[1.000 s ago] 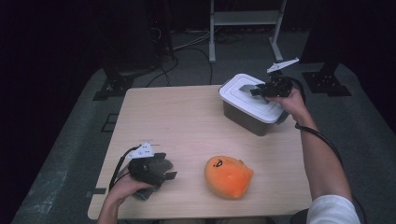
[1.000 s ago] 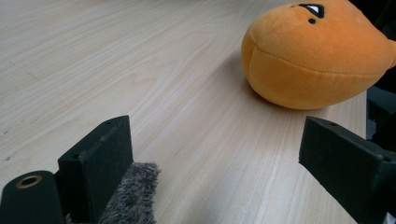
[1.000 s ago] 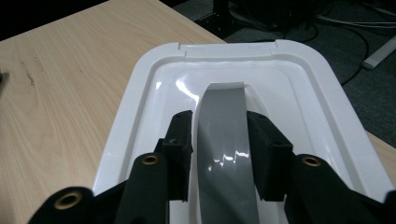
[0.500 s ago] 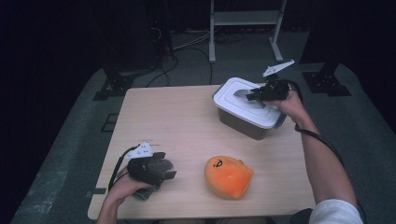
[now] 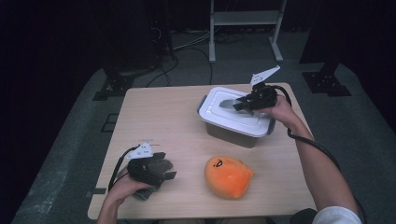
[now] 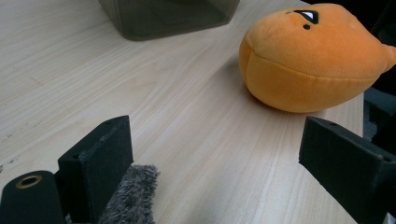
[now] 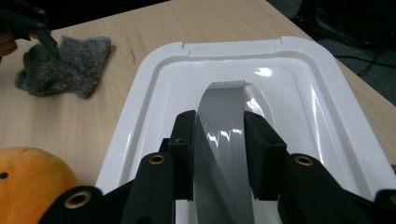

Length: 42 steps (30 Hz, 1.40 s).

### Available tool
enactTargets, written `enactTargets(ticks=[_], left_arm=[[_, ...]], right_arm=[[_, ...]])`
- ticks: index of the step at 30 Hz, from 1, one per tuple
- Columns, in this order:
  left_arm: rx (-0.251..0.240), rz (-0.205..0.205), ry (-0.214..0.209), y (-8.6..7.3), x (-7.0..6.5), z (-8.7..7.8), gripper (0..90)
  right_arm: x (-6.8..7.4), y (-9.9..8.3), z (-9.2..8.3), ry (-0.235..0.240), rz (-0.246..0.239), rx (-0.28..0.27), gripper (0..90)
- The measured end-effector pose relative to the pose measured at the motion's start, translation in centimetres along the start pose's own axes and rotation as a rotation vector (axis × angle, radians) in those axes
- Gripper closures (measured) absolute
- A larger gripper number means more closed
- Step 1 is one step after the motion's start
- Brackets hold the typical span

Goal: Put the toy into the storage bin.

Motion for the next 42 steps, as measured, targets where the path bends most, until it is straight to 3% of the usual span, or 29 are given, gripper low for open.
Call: enactTargets(ticks=[18, 42], left_arm=[[-0.002, -0.006, 0.001, -0.2, 0.0, -0.2, 9.1], [-0.006, -0.008, -0.001, -0.3, -0.1, -0.3, 9.0]], right_arm=[[3.6, 1.6, 2.7, 0.127, -0.117, 0.043, 65.8], [5.5, 2.1, 3.4, 0.208, -0.176, 0.076, 65.8]])
Point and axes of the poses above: each handheld gripper's, and its own axes: z roughly forward along the jaws, y roughly out of its top, x roughly to its left, the point moved 3 cm from there along z, roughly forward along the jaws, and after that the axes turned 3 degrees about z, right-handed, at the moved point
